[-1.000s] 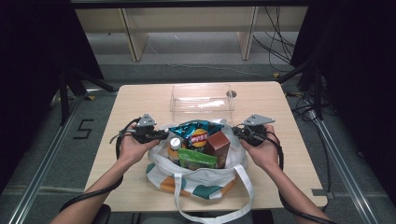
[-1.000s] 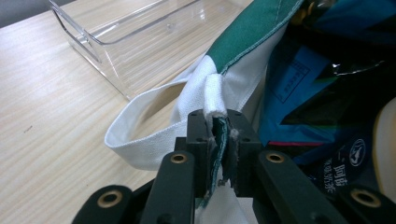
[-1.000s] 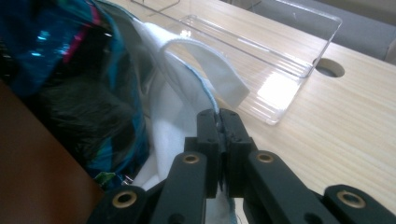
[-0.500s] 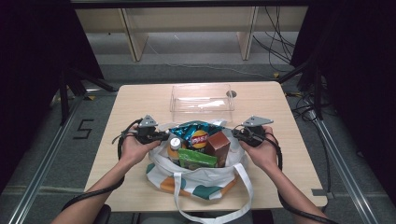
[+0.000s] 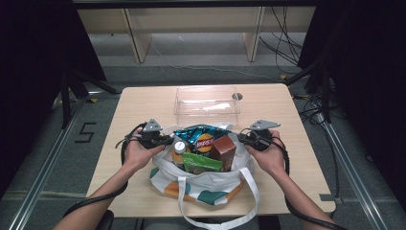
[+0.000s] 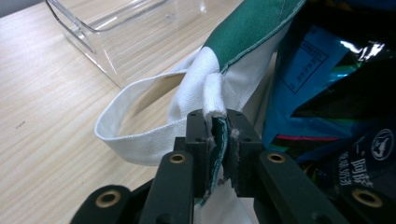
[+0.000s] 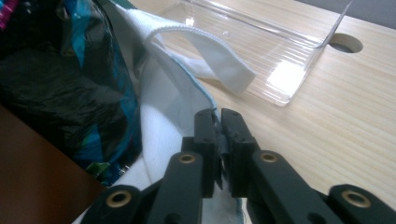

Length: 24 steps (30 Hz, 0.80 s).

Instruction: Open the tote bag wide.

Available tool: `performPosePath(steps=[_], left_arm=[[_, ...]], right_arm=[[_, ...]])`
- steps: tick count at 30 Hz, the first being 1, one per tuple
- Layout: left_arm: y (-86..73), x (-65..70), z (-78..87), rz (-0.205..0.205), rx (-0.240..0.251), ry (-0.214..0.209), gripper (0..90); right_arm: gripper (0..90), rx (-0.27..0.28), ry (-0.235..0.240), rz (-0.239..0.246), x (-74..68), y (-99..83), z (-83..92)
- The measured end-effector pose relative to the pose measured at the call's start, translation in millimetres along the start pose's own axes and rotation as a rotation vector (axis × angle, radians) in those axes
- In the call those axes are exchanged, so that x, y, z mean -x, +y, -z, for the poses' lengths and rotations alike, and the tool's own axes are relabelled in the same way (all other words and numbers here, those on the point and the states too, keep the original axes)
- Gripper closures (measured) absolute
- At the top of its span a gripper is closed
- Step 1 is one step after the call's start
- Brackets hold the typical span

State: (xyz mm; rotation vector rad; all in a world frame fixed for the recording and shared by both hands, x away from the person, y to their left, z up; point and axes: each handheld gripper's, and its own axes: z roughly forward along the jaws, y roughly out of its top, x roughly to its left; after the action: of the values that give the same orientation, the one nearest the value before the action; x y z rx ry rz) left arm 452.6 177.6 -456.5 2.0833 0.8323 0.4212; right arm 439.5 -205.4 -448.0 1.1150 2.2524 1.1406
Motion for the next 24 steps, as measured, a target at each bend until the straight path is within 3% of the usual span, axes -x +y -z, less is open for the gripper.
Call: performPosePath(steps=[1, 2, 3, 4, 5, 6, 7, 8, 9, 10, 15, 16, 21, 24], left_arm=[[-0.1, 1.0, 1.2, 0.012, 0.003, 0.001, 77.2], [0.9, 0.3, 4.0, -0.005, 0.012, 0.016, 75.2], [1.4, 0.5, 5.8, 0.001, 0.021, 0.018, 72.3], [2.0, 1.1, 8.6, 0.012, 0.03, 0.021, 70.8], [2.8, 2.3, 10.8, 0.022, 0.049, 0.028, 68.8], [3.6, 2.8, 13.1, 0.031, 0.065, 0.034, 66.8], [4.7, 1.4, 16.9, 0.01, 0.056, 0.038, 64.5], [5.5, 1.2, 19.5, 0.007, 0.067, 0.045, 62.4], [6.0, 2.7, 22.0, 0.029, 0.081, 0.06, 61.0], [6.5, 1.1, 27.4, 0.013, 0.086, 0.074, 59.5], [4.9, -0.6, 38.0, 0.052, 0.18, 0.098, 53.3], [4.3, -1.6, 40.1, 0.057, 0.195, 0.102, 52.8], [1.6, -7.9, 49.3, 0.103, 0.259, 0.155, 49.8], [0.3, -11.2, 52.6, 0.102, 0.293, 0.174, 47.9]], right_arm=[[82.7, -0.003, 0.003, 0.006, 1.0, 0.8, 2.0], [80.8, 0.002, 0.006, -0.012, -0.6, 1.1, 3.2], [77.5, 0.021, 0.004, -0.03, -1.0, 2.2, 5.7], [75.9, 0.038, 0.0, -0.013, 0.9, 2.9, 6.7], [73.8, 0.04, 0.002, -0.036, -0.8, 4.4, 10.0], [71.5, 0.065, -0.007, -0.011, 1.9, 6.1, 11.7], [69.9, 0.081, 0.004, -0.019, 2.6, 7.8, 14.0], [68.2, 0.092, -0.009, -0.019, 3.5, 9.7, 17.4], [66.7, 0.107, -0.01, -0.023, 4.6, 11.3, 19.7], [65.7, 0.131, -0.02, -0.034, 5.2, 12.7, 21.7], [64.3, 0.172, -0.036, -0.071, 8.8, 21.0, 36.2], [64.3, 0.185, -0.043, -0.052, 11.8, 22.9, 38.2], [64.2, 0.223, -0.062, -0.066, 13.8, 29.5, 44.7], [64.2, 0.231, -0.064, -0.052, 14.5, 31.8, 45.9]])
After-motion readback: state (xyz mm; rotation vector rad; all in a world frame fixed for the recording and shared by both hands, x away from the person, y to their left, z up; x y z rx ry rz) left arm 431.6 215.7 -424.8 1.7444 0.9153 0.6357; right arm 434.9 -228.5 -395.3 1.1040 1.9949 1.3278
